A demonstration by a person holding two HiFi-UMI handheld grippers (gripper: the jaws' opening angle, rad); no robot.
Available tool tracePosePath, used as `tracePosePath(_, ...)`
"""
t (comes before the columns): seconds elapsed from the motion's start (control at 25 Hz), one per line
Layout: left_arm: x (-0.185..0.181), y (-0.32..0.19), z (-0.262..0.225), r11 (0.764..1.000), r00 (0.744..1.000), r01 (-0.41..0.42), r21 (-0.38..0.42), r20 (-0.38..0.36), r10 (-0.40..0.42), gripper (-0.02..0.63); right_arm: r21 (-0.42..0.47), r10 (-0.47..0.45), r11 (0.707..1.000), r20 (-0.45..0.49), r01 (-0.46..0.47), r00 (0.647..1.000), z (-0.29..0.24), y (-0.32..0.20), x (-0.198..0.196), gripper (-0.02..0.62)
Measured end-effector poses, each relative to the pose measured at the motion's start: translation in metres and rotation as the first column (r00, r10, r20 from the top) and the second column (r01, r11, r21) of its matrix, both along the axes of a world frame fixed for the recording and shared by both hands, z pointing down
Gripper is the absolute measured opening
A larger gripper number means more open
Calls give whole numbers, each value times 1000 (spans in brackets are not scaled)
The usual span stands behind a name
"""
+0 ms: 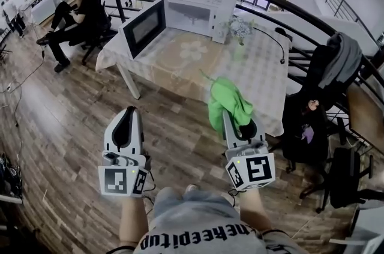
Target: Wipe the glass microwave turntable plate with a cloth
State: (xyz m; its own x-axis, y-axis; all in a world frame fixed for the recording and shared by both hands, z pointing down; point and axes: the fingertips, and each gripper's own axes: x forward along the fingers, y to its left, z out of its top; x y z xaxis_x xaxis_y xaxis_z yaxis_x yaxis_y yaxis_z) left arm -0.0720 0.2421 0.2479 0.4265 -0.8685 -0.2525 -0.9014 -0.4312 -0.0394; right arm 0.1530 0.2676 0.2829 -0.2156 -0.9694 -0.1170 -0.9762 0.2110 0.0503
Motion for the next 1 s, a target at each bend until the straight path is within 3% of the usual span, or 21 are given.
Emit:
tracePosePath(0.4,4,-30,4,1000,1000,19,-6,20,-19,25,-22,-7,1000,28,7,1000,10,-34,11,112)
tracePosePath(1.0,-1,-160,8,999,999,-48,-20,5,48,25,-29,27,999,61,-25,998,6,-153,0,112)
